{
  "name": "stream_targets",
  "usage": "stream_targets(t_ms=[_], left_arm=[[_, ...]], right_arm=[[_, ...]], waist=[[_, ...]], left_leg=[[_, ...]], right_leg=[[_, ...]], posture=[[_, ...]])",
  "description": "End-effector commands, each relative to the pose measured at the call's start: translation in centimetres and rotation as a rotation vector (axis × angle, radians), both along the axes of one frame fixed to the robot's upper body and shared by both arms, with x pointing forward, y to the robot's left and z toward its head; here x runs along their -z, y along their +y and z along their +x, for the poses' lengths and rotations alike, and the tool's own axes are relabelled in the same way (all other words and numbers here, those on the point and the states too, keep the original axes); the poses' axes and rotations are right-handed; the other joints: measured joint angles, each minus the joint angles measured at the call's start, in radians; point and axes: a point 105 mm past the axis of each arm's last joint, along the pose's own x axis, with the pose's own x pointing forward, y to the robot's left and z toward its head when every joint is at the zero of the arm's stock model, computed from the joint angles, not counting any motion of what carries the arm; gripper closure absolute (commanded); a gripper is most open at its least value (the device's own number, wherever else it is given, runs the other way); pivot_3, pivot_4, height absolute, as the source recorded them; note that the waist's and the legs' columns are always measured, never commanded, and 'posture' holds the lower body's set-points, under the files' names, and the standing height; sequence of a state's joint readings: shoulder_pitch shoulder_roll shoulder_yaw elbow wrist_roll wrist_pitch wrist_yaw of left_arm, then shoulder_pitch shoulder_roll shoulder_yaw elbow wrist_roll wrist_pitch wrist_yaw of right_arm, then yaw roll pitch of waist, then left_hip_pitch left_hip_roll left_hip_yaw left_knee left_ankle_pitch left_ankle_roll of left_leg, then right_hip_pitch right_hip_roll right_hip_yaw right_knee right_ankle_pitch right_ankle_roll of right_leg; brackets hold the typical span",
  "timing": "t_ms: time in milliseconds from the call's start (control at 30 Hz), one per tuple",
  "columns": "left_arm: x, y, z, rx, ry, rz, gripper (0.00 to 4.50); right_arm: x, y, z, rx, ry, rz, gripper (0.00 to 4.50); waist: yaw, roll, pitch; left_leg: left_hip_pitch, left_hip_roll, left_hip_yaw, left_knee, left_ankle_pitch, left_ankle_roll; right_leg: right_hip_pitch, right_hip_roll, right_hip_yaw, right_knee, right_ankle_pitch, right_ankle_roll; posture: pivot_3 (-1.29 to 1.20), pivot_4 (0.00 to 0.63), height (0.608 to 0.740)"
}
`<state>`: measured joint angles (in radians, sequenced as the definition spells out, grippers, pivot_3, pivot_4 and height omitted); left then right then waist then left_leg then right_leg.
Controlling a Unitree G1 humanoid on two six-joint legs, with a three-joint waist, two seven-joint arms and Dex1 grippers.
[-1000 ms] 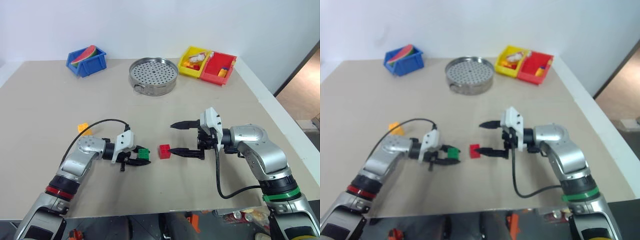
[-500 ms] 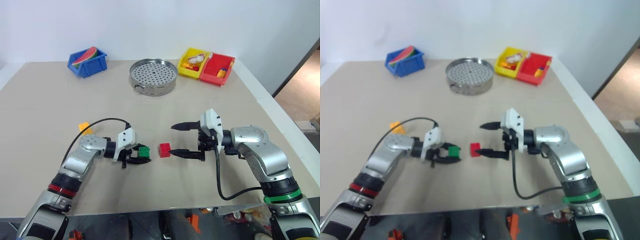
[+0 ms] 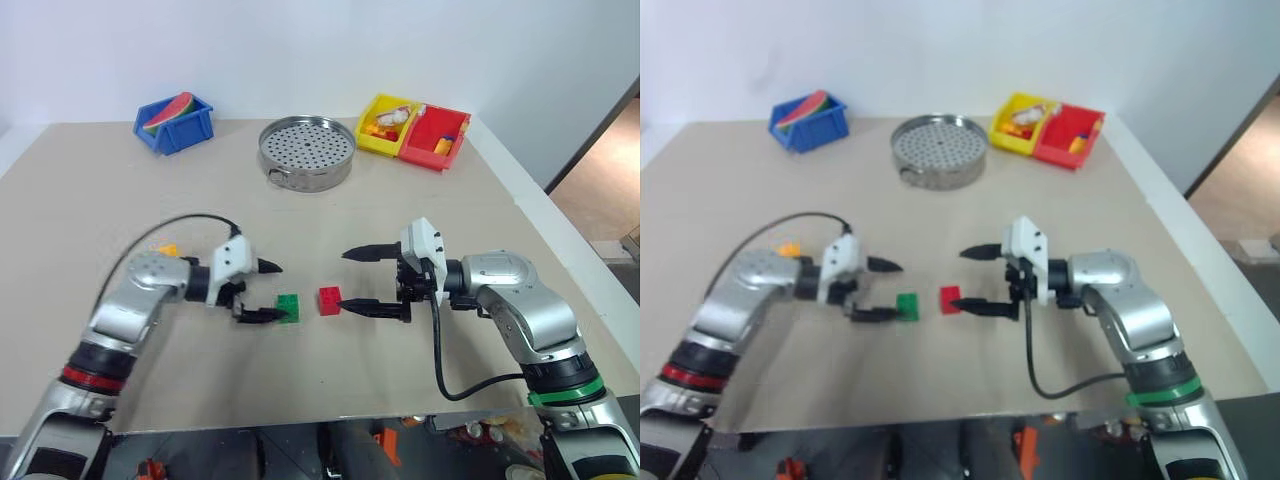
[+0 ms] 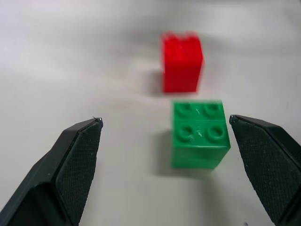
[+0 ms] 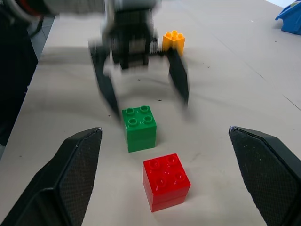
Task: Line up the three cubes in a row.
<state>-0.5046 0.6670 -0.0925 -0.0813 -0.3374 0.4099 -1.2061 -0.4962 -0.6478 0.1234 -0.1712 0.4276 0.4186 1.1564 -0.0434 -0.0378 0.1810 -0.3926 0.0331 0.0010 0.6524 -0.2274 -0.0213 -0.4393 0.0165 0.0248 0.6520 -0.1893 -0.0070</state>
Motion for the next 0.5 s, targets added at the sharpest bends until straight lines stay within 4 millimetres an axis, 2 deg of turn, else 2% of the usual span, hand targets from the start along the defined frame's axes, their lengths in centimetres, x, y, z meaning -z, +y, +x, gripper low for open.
stream_targets(t_ms=[33, 100, 167, 300, 500], left_arm=[[-4.7, 1.2, -0.9, -0.069, -0.028, -0.125, 0.02], [-5.8, 2.3, -0.6, -0.161, -0.046, -0.170, 0.02], [-6.4, 4.7, 0.4, -0.338, -0.113, -0.207, 0.02], [-5.9, 8.9, 1.9, -0.711, -0.274, -0.235, 0.02], [-4.0, 11.0, 2.0, -1.104, -0.357, -0.337, 0.02]], right_arm=[[-1.9, 0.0, 0.1, -0.010, -0.049, 0.032, 0.00], [-2.1, -0.1, 0.2, -0.008, -0.052, 0.039, 0.00], [-2.2, -0.1, 0.2, -0.006, -0.058, 0.048, 0.00], [-2.0, 0.4, 0.4, -0.008, -0.057, 0.061, 0.00], [-1.5, 0.6, 0.6, -0.033, -0.050, 0.045, 0.00]], waist=[[-0.001, 0.000, 0.000], [-0.001, 0.000, 0.000], [-0.002, 0.000, 0.000], [-0.001, 0.000, 0.000], [0.004, -0.001, 0.001]], left_leg=[[0.000, 0.000, 0.000, 0.000, 0.000, 0.000], [0.000, 0.000, 0.000, 0.000, 0.000, 0.000], [0.000, 0.000, 0.000, 0.000, 0.000, 0.000], [0.001, 0.000, 0.000, -0.001, 0.000, 0.000], [0.000, -0.001, 0.000, 0.000, 0.000, 0.000]], right_leg=[[0.000, 0.000, 0.000, 0.000, 0.000, 0.000], [0.000, 0.000, 0.000, 0.000, 0.000, 0.000], [0.000, 0.000, 0.000, 0.000, 0.000, 0.000], [0.000, 0.000, 0.000, 0.000, 0.000, 0.000], [0.001, -0.003, 0.000, -0.001, 0.000, 0.001]], posture=[[0.00, 0.150, 0.740], [0.00, 0.150, 0.740], [0.00, 0.150, 0.740], [0.00, 0.150, 0.740], [0.00, 0.150, 0.740]])
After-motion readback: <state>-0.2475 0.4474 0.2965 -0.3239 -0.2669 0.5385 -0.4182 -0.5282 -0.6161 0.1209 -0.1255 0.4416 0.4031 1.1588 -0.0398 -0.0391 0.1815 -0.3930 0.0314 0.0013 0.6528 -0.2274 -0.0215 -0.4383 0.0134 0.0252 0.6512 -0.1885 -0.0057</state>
